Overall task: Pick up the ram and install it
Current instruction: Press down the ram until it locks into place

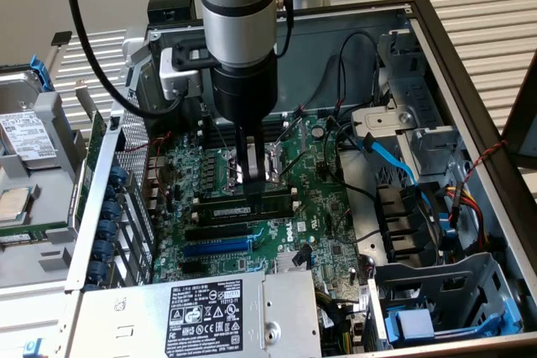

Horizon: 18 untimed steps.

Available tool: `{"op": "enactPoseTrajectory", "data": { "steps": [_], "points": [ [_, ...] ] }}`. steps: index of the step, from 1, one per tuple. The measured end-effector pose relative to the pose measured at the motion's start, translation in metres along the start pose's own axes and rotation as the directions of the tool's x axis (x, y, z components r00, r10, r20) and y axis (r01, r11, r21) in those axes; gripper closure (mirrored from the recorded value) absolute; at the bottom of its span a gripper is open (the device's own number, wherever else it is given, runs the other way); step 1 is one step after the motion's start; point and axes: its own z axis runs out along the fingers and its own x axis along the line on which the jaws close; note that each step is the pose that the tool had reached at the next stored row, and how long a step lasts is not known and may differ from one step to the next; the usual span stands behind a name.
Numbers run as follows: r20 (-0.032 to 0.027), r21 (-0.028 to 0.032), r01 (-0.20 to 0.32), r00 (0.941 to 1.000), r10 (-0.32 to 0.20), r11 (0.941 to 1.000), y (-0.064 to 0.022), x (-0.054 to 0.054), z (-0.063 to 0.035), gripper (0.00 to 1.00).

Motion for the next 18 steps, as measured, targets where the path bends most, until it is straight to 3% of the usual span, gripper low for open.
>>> {"op": "enactPoseTrajectory", "data": {
  "steps": [18],
  "points": [
    [0.0000, 0.0000, 0.000, 1.0000, 0.000, 1.0000, 0.0054, 0.0000, -0.0071, 0.74]
  ]
}}
